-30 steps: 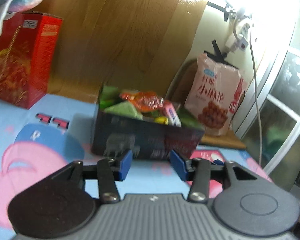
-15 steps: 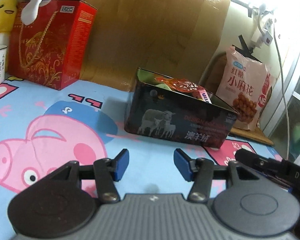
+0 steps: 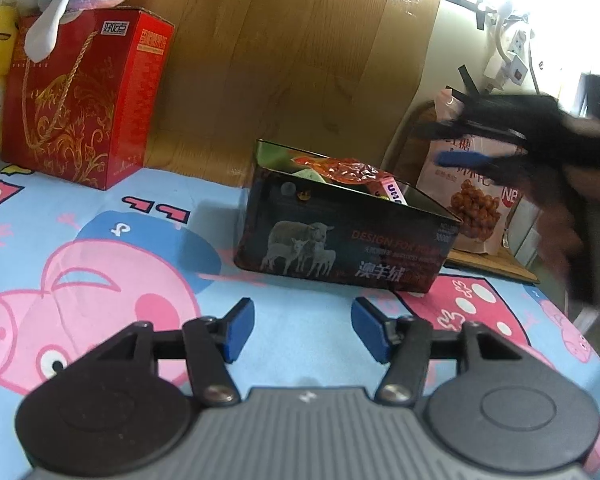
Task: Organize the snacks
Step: 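Lift the orange snack bag over the black tin box, then open the right tool to drop the bag into the tin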
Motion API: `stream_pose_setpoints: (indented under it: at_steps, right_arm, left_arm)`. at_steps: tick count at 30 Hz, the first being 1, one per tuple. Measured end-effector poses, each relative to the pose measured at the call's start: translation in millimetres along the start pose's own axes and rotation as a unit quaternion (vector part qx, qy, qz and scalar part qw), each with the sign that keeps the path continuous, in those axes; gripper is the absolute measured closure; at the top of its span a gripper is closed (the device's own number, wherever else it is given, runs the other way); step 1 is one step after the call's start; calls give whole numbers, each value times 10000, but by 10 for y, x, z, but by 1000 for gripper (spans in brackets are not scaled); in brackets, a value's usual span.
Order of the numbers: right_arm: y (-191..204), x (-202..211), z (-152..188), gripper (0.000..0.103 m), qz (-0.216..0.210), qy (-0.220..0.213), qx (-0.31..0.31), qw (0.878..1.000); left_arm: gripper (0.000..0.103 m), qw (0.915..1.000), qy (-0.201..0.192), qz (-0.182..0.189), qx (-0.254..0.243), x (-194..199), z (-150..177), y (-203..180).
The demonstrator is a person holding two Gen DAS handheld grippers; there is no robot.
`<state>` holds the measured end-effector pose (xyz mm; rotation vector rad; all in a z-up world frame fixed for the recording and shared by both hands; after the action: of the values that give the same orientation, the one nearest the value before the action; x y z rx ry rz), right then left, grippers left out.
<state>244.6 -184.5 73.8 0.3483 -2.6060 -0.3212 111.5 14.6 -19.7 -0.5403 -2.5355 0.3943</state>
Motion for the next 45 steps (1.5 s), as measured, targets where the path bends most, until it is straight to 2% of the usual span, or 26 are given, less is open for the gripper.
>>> stream_pose_setpoints:
  at_steps: [3,5,6,8,11,13,15,19,23,30,34,40,42,45]
  right_arm:
    - [89,-425,-86,58,129,561,28,9983]
    - [162,-648,-38,59,280,819,274,9959]
    - [190,-724,4,63,334,918,413,9944]
    - [254,-819,135,64,328,1203,592,9904]
    - [428,-702,263,64,215,1319,985,9861]
    - [498,-595,318,61,139,1288,1203,9842]
    - [482,-526,310,60,133,1309,1159,9845]
    - [293,-305,151,60,162,856,621,9943]
    - [127,82,168,59,-26,573,208,9981]
    - [-82,703,614,58,-29,205,55,9998]
    - [-153,910,966,57,238,91,144,9996]
    - [-125,1080,1404,48,702,-36,772,9945]
    - [-133,1101,1510,48,731,6,901,9932]
    - [-175,1079,1591,48,668,132,770,9947]
  left_arm:
    - [48,10000,61,24,39,-17,5,13]
    - [48,9999,112,55,87,-28,11,24]
    - [48,9998,135,68,112,-33,14,30]
    - [48,9997,170,87,178,-41,17,46]
    - [47,9992,228,130,291,-59,19,72]
    - [47,9992,241,123,305,-63,20,75]
    - [47,9995,199,91,232,-50,16,59]
    - [47,9998,173,38,55,-43,22,16]
    - [47,9998,180,1,-46,-49,24,-6]
    - [47,9996,168,-156,-190,-45,36,-25]
    - [47,9983,183,-359,-420,-53,54,-69]
    - [41,9944,264,-744,-700,-77,82,-103]
    - [41,9931,332,-850,-731,-93,94,-100]
    - [41,9913,421,-1005,-742,-112,108,-86]
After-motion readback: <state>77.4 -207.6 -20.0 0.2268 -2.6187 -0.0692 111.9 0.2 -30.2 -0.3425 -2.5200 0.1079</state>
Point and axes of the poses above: each gripper's, at about its wrist camera, not at the fingertips, and x roughly against the way its jaws point, y to its left, z to its underside, the point moved 8 cm from there along -x, roughly the way its jaws point, and after that the axes turned 8 degrees about z, right-handed, at the moved point
